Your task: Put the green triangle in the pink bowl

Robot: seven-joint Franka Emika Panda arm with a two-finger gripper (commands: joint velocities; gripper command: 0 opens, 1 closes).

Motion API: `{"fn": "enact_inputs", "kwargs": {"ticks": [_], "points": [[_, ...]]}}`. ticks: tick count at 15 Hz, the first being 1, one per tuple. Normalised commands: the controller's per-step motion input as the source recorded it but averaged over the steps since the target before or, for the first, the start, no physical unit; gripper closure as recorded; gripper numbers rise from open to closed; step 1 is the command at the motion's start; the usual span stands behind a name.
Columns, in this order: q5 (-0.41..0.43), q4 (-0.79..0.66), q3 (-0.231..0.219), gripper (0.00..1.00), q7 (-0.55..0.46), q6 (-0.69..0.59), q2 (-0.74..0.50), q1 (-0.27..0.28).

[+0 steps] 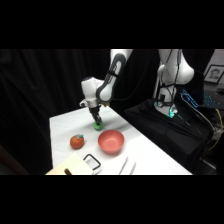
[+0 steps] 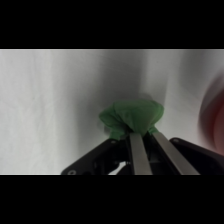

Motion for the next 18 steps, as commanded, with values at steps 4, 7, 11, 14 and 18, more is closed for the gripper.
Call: {"fn": "enact_inputs", "kwargs": {"ticks": [4, 7, 11, 14, 18], "points": [[-0.137, -0.36, -0.103, 0.95, 0.04, -0.08, -0.52, 0.104], [-0.146, -0.32, -0.116, 0.95, 0.11, -0.13, -0.52, 0.162], [-0.140, -0.26, -0.098, 0.95, 0.21, -0.16, -0.47, 0.204], [-0.125, -0.21, -0.067, 0.95, 0.30, -0.15, -0.38, 0.218], [-0.097, -0.17, -0.012, 0.95, 0.31, -0.11, -0.28, 0.207]]}}
